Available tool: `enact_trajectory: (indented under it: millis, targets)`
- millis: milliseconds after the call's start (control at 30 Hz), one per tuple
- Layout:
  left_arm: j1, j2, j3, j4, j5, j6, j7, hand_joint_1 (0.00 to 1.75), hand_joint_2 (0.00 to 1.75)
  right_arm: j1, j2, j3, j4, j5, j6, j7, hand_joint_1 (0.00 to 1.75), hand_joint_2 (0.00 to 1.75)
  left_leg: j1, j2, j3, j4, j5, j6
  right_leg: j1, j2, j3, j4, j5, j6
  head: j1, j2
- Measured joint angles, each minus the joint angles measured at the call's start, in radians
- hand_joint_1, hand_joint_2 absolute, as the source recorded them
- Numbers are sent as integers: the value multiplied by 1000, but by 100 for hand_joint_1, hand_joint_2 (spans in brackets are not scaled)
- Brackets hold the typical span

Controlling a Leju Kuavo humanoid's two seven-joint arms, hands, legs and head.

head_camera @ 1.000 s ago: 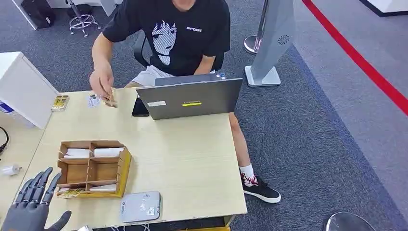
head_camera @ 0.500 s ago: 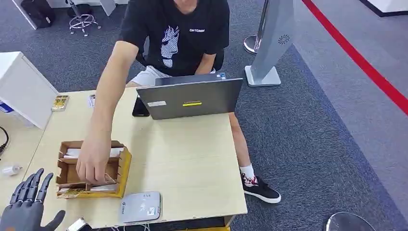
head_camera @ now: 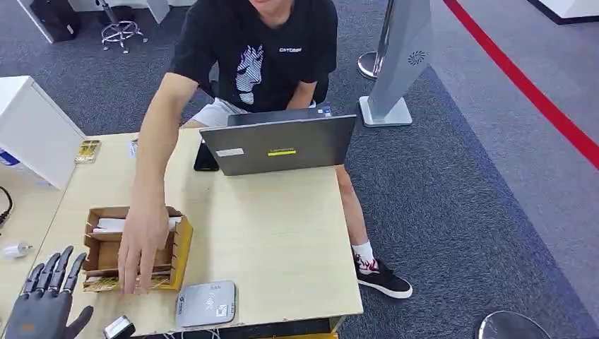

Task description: Pass the card to the sensor for recognition and then transmit it.

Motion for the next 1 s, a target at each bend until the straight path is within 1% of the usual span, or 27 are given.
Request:
enact_trajectory:
  millis: [100, 267, 367, 467, 567, 667, 800, 1000]
  targets:
    - [-6, 3, -1, 14, -7, -8, 12, 0, 175, 0, 0, 4, 0, 2, 1, 3, 0, 175, 0, 0, 0, 0, 0, 0, 0, 0, 0, 0, 0, 0, 0, 0]
    - [-27, 15, -17, 51, -6, -39, 21, 0, 175, -1, -5, 15, 0, 17, 48, 23, 0, 175, 0, 0, 0, 0, 0, 0, 0, 0, 0, 0, 0, 0, 0, 0]
    - [-25, 19, -33, 61, -4, -33, 23, 0, 175, 0, -6, 16, 0, 19, 60, 24, 0, 175, 0, 0, 0, 0, 0, 0, 0, 0, 0, 0, 0, 0, 0, 0]
    - [-19, 27, -53, 61, -10, -6, 24, 0, 175, 0, -6, 19, 0, 26, 63, 26, 0, 175, 0, 0, 0, 0, 0, 0, 0, 0, 0, 0, 0, 0, 0, 0]
    - [-14, 31, -76, 50, -16, 21, 27, 0, 175, 0, -6, 22, 0, 28, 63, 26, 0, 175, 0, 0, 0, 0, 0, 0, 0, 0, 0, 0, 0, 0, 0, 0]
    - [-8, 34, -103, 24, -15, 35, 30, 0, 175, 0, -6, 22, 0, 28, 63, 26, 0, 175, 0, 0, 0, 0, 0, 0, 0, 0, 0, 0, 0, 0, 0, 0]
    - [-3, 43, -142, -10, -5, 36, 41, 0, 175, 0, -6, 22, 0, 28, 63, 23, 0, 175, 0, 0, 0, 0, 0, 0, 0, 0, 0, 0, 0, 0, 0, 0]
    - [-2, 53, -177, -39, -4, 37, 44, 0, 175, 0, -6, 22, 0, 28, 63, 23, 0, 175, 0, 0, 0, 0, 0, 0, 0, 0, 0, 0, 0, 0, 0, 0]
